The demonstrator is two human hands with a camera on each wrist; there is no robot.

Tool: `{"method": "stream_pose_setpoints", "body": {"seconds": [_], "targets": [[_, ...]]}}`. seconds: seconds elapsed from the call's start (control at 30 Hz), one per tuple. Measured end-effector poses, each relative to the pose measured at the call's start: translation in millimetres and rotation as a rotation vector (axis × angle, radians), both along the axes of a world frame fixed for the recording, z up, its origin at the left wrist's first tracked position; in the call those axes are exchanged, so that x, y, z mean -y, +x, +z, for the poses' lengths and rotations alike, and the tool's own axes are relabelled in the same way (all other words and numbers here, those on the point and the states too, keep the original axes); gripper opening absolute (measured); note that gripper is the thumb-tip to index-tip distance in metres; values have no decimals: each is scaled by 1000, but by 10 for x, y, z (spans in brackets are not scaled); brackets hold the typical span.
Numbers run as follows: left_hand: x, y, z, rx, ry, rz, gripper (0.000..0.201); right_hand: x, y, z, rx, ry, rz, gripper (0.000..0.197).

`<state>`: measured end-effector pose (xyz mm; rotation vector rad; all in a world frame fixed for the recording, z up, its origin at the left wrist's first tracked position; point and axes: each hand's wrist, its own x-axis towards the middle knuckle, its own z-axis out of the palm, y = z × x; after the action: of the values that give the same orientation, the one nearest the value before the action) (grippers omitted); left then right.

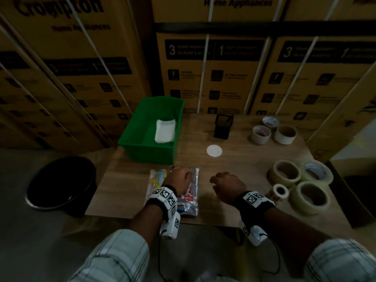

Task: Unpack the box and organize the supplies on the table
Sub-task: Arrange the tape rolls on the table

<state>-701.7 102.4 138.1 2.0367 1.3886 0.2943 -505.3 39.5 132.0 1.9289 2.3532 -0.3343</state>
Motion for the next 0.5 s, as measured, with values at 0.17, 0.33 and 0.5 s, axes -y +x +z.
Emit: {"method": "stream_pose_setpoints", "body": {"seconds": [0.17,0.33,0.5], "targets": [[11,519,-64,42,-16,-190,25,262,196,75,-16,76,-152,32],[136,1106,-156,79,-50,-395,28,657,531,140,23,123,-330,27],[278,1640,-208,67,-67,-491,27,949,1040,100,50,101,-460,37]]}}
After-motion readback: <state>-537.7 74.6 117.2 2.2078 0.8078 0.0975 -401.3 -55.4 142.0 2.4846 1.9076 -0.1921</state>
